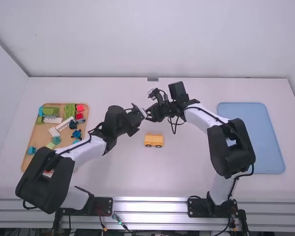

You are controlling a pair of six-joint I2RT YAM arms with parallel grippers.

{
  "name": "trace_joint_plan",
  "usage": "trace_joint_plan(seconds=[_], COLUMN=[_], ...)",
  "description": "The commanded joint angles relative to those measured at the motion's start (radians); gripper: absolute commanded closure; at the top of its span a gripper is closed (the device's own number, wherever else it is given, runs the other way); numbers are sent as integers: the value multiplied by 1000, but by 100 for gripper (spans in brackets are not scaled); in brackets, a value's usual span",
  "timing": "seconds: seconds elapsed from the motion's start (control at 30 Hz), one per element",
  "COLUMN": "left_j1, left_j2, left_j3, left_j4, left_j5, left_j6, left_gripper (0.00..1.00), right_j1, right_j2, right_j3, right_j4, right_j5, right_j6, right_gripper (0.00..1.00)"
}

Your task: Assemble lego blocks to make yellow taxi

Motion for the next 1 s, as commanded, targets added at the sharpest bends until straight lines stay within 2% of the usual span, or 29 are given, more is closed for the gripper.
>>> trace_joint_plan(seconds=[0.0,0.2,0.3,0.33,0.37,0.4,0.43,0.47,0.6,0.77,0.93,0.97], left_j1=[-3,-2,-6,-2,-2,-2,-6,-5,10,74,214,224], left_j2=[21,32,32,32,32,32,32,31,6,-71,-97,-97], left_j3=[-3,-3,-3,-3,-3,-3,-3,-3,-3,0,99,111], left_j4=[10,28,32,32,32,31,23,18,-10,-84,-290,-312], left_j5=[-7,-5,-4,-3,-4,-5,-3,0,96,303,667,694], left_j6=[-7,-8,-8,-8,-10,-10,-10,-10,-58,-48,72,91], left_gripper=[98,98,86,75,54,42,7,1,1,1,1,1], right_j1=[8,7,8,8,6,5,-2,-6,-23,-57,-84,-84], right_j2=[8,29,43,48,51,51,51,50,50,50,50,50], right_j3=[21,21,21,21,21,21,21,22,37,91,170,177], right_j4=[-3,8,24,32,39,40,42,41,11,-145,-367,-386], right_j5=[-28,-30,-32,-31,-27,-25,-16,-4,43,41,34,31], right_j6=[2,2,3,2,2,1,-13,-24,-72,-274,-578,-608], right_gripper=[65,69,73,73,73,73,73,72,73,77,77,77])
